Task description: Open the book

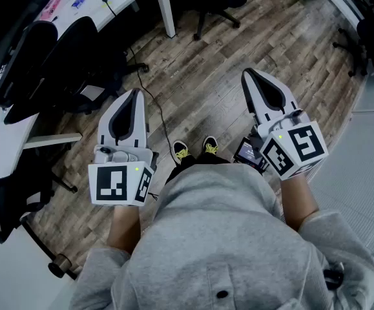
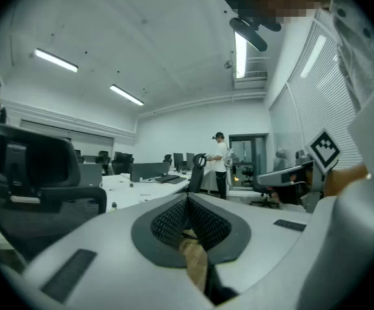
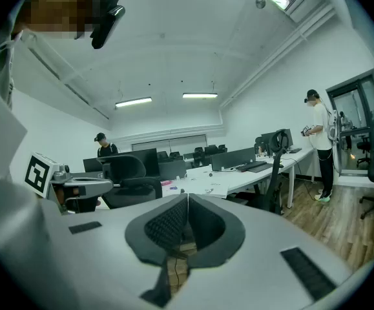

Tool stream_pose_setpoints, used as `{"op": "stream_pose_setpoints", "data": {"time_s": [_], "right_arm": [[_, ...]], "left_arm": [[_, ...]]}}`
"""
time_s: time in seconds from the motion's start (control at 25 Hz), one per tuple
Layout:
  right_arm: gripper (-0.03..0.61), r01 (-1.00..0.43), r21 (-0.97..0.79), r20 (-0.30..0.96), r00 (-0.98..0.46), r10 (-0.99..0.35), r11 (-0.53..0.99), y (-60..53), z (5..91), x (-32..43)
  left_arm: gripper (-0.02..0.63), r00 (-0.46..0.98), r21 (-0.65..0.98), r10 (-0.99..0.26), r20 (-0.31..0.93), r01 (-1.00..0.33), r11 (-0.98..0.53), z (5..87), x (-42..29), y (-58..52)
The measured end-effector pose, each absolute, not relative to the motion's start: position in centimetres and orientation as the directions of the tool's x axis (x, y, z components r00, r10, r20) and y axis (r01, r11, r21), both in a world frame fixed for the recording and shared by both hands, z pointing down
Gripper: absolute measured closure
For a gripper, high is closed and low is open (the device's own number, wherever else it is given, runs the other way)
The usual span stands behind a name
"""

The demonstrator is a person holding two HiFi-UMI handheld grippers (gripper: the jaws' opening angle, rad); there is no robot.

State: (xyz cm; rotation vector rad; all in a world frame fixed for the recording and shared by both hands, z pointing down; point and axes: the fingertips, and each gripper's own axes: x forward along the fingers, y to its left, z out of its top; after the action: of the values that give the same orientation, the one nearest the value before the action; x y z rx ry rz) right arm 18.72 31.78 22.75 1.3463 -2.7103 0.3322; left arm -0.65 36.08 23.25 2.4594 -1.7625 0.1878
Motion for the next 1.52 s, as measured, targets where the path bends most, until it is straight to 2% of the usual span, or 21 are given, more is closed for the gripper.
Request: {"op": "stream_pose_setpoints", "data": {"time_s": [0.32,0.76,1.08,1.52], "right_arm": [[0.552,-0.803,-0.160,0.184,-0.595,-0.782,0.574,32.9,22.5,17.8],[0.552,-0.811,-0.263,0.147,-0.569,-0.809,0.522,33.2,21.8,15.2],[0.552,-0.805,-0.240,0.138,-0.582,-0.802,0.542,34.0,21.6,12.0],[0.552,-0.806,-0.246,0.122,-0.576,-0.808,0.538,34.3,22.0,12.0]], "left_arm": [[0.603,0.207,0.011,-0.964,0.166,-0.978,-0.208,22.8,-3.6,36.7],[0.603,0.247,0.016,-0.959,0.141,-0.969,-0.248,22.0,-6.5,37.0],[0.603,0.290,0.026,-0.948,0.133,-0.957,-0.289,21.8,-7.9,37.5],[0.603,0.331,0.026,-0.934,0.138,-0.943,-0.331,22.5,-6.6,36.9]]}}
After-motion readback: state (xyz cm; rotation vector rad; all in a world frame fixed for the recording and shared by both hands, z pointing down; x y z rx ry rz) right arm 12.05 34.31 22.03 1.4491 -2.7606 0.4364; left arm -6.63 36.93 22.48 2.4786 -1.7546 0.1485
